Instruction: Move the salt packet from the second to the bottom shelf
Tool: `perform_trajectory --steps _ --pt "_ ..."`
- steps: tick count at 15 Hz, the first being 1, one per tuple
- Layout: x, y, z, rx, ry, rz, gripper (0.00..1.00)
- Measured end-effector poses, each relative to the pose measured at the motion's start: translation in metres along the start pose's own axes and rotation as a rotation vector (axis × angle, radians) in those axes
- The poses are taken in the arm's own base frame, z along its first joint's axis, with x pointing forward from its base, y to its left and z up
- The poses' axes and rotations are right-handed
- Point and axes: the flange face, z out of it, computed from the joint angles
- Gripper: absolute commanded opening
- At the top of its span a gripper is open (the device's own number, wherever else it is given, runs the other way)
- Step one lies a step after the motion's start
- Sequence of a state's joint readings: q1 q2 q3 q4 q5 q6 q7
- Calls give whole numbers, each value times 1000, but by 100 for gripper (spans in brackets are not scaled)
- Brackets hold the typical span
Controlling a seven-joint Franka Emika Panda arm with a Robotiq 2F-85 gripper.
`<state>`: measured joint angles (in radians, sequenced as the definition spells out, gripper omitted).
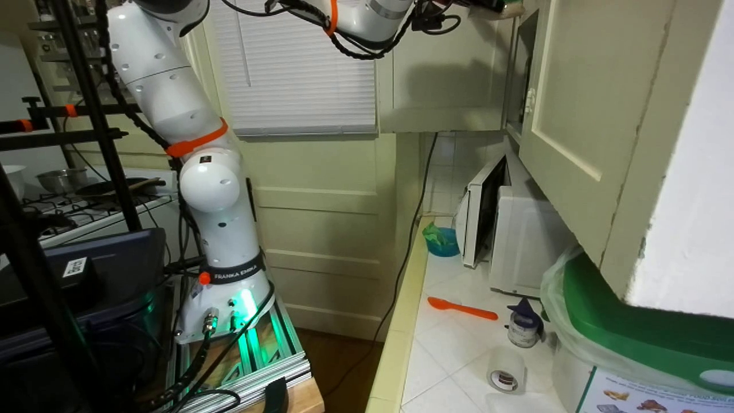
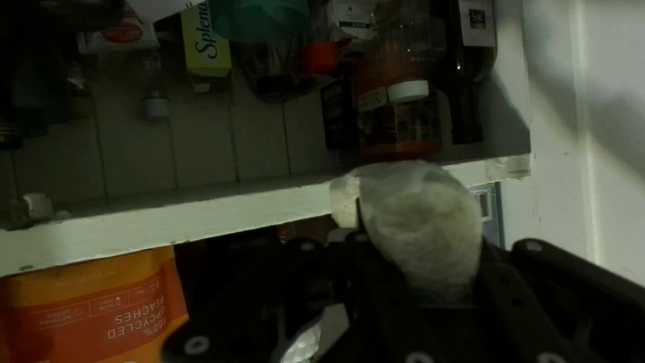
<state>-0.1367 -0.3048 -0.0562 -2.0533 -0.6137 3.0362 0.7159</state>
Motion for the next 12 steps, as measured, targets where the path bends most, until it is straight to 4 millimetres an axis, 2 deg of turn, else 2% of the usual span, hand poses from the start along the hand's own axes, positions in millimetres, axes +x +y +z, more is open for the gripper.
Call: perform_trajectory --steps 4,12 --pt "-7 3 -1 -15 -33 13 6" --pt "-29 8 17 -144 -203 36 6"
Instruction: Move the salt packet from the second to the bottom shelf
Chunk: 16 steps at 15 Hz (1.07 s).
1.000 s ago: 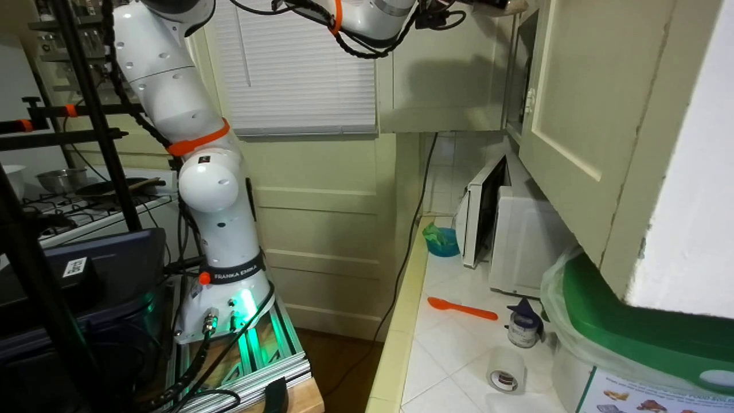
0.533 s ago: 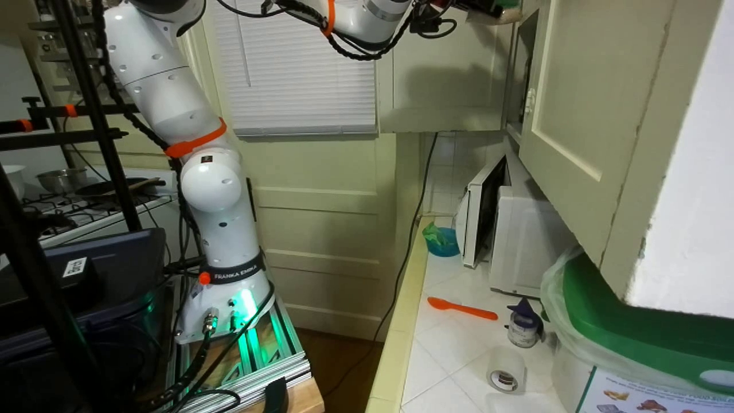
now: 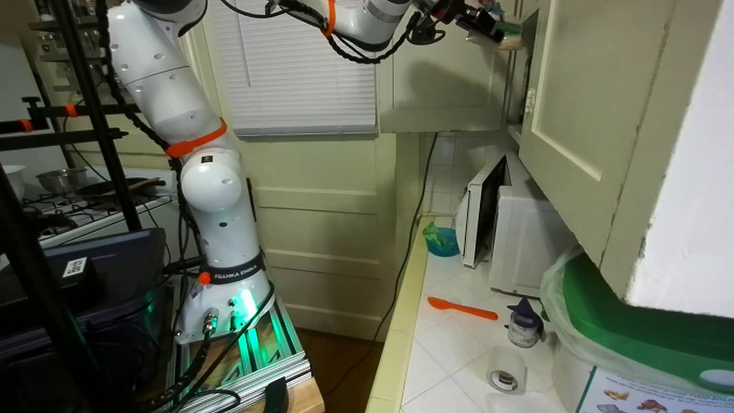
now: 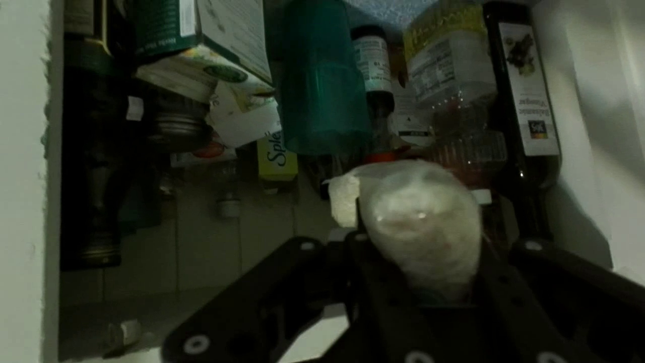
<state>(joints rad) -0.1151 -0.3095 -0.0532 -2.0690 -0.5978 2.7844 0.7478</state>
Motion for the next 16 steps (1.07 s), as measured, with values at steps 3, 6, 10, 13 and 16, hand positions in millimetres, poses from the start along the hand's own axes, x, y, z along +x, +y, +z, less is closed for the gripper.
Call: perform_trajectory --steps 3,6,10,13,16 --pt "-11 -8 9 -39 -57 40 6" --pt "-19 -15 18 -54 -81 88 6" --pt "-18 -18 41 -65 -94 103 6" --pt "-16 -18 67 -83 -106 123 6" --pt "-19 -21 96 -122 -116 120 6"
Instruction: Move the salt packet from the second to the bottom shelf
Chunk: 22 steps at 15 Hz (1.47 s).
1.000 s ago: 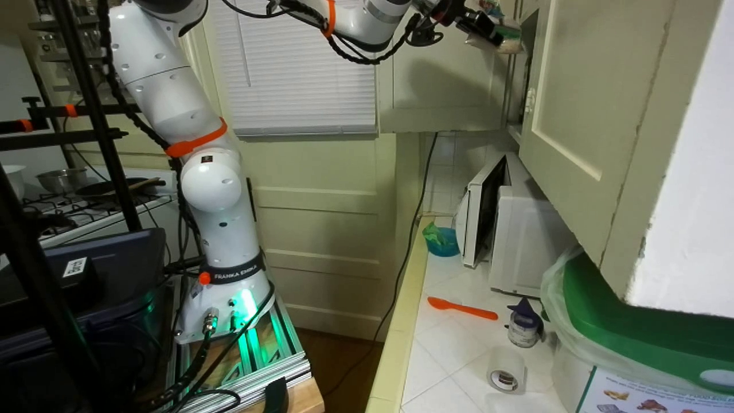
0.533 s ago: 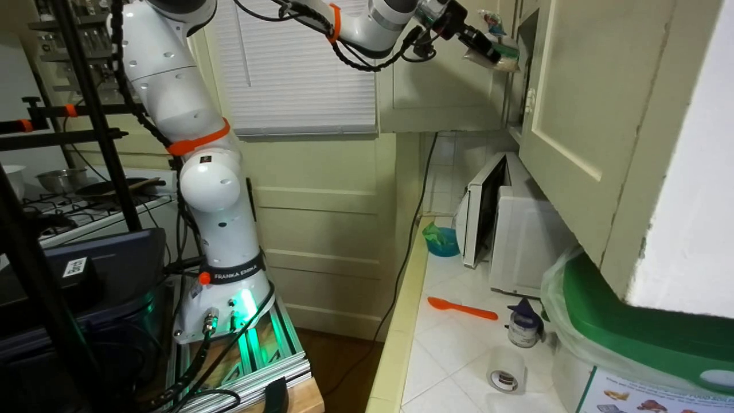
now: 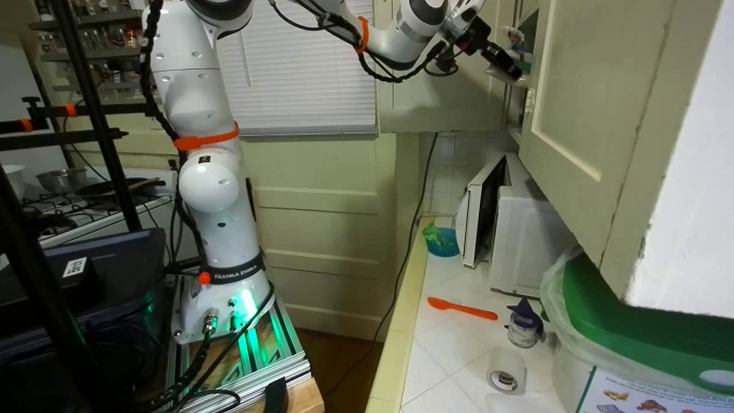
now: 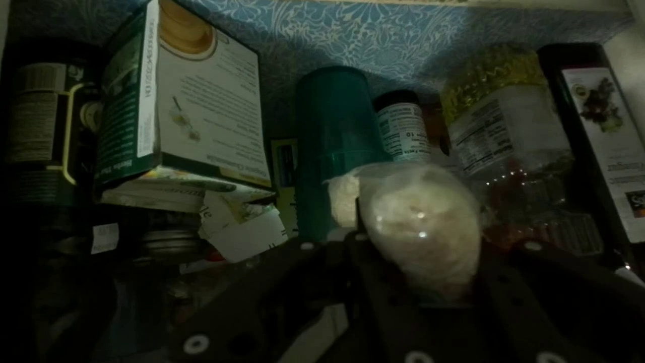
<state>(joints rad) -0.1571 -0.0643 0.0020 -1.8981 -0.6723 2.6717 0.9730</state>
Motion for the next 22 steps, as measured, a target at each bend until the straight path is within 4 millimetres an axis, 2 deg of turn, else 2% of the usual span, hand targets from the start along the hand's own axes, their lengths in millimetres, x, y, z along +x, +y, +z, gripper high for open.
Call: perform_trajectory --steps 3,7,22 --pt "-5 -6 25 -52 -9 -2 6" --pt "-11 -12 48 -105 -15 42 6" --pt "-28 -36 100 -203 -46 241 6"
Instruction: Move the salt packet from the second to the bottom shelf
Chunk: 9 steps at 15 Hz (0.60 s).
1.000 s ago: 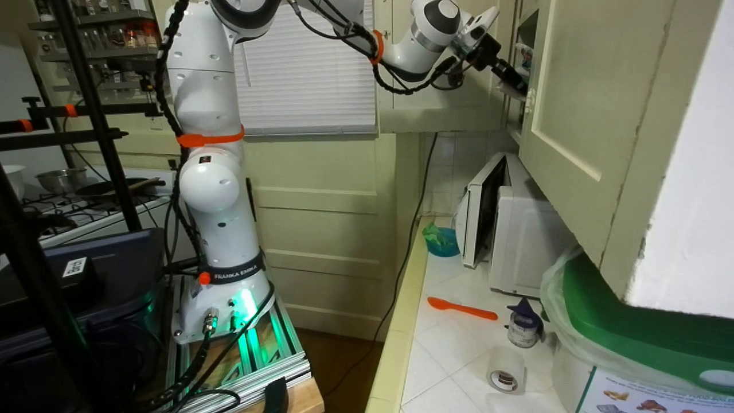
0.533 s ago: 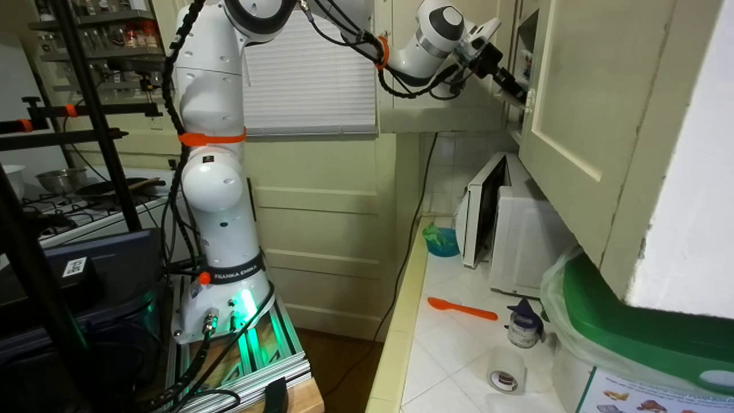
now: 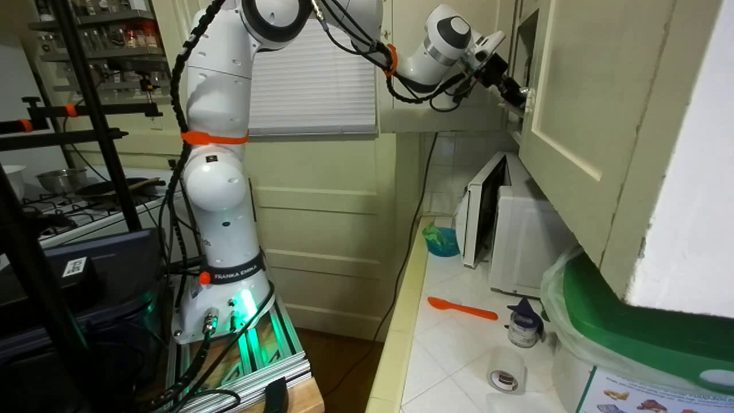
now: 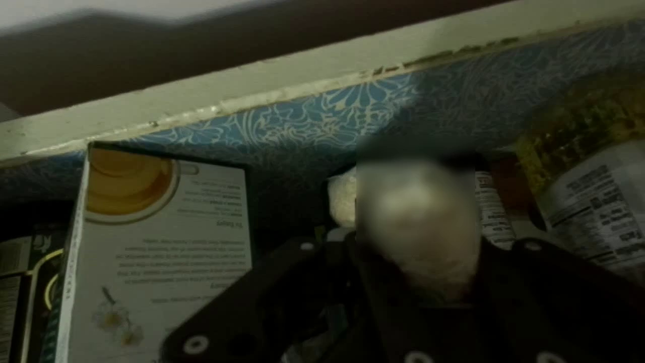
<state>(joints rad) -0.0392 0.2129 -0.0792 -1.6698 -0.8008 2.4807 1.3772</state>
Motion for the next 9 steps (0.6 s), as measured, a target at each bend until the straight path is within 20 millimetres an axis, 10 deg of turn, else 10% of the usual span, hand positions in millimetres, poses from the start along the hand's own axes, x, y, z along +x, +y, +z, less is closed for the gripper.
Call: perform_trajectory --steps 3,4,5,9 --pt "-3 -6 8 -15 0 27 6" --pt "-3 -9 9 -20 1 35 14" --pt "-3 -10 10 -27 2 43 49" --pt "-1 -16 12 -57 6 54 62"
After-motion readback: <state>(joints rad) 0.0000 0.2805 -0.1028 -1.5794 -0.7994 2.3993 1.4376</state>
